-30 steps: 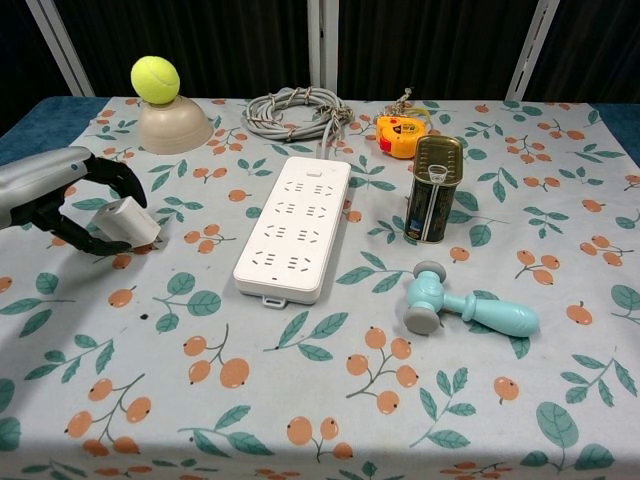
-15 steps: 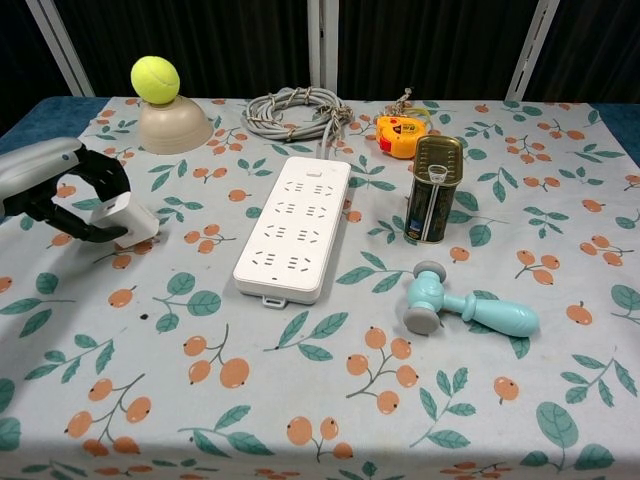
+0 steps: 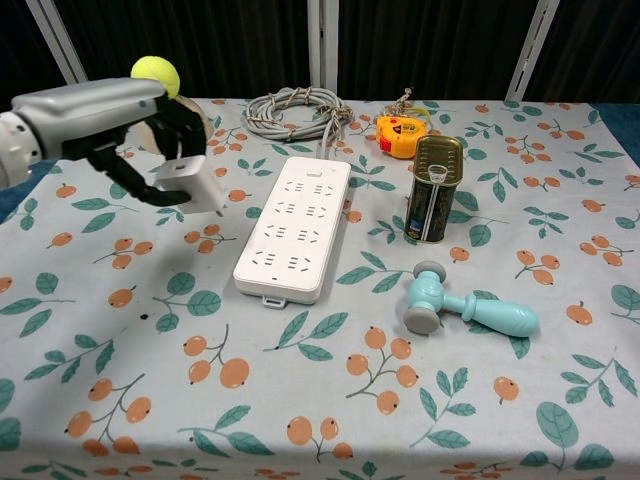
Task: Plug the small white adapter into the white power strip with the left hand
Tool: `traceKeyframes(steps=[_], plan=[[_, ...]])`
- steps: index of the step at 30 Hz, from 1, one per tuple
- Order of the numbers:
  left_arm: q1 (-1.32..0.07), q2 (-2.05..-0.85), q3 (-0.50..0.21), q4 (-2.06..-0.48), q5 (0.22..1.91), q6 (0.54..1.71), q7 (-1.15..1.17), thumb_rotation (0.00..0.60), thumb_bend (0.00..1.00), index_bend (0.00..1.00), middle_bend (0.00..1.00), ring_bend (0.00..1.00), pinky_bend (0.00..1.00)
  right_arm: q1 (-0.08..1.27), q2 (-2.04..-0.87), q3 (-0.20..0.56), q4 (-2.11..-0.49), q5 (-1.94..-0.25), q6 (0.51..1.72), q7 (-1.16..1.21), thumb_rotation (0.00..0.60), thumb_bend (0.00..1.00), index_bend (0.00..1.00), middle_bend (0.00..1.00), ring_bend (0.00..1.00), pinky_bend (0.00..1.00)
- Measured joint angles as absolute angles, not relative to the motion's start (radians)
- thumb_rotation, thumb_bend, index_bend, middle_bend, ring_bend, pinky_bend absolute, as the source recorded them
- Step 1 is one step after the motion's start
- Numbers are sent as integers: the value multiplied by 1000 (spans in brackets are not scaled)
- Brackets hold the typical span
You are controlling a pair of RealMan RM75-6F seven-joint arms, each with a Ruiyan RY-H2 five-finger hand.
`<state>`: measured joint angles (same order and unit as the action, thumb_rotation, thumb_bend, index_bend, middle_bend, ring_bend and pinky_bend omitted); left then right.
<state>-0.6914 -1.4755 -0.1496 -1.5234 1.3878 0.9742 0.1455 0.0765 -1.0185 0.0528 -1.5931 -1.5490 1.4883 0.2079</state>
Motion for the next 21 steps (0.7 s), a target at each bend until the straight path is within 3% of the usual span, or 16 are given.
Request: traceKeyframes(steps=[9, 21], plan=[[-813, -1524, -189, -1491, 1331, 848, 255, 600, 429, 664, 679, 460, 362, 73, -1014, 53, -1598, -1536, 1485, 204, 600, 115, 0, 19, 0, 0], [-864, -1545, -193, -1529, 1130, 819, 442, 600, 424, 664, 676, 460, 353, 74, -1012, 55, -1596, -1530, 1481, 208, 600, 115, 0, 19, 0, 0]])
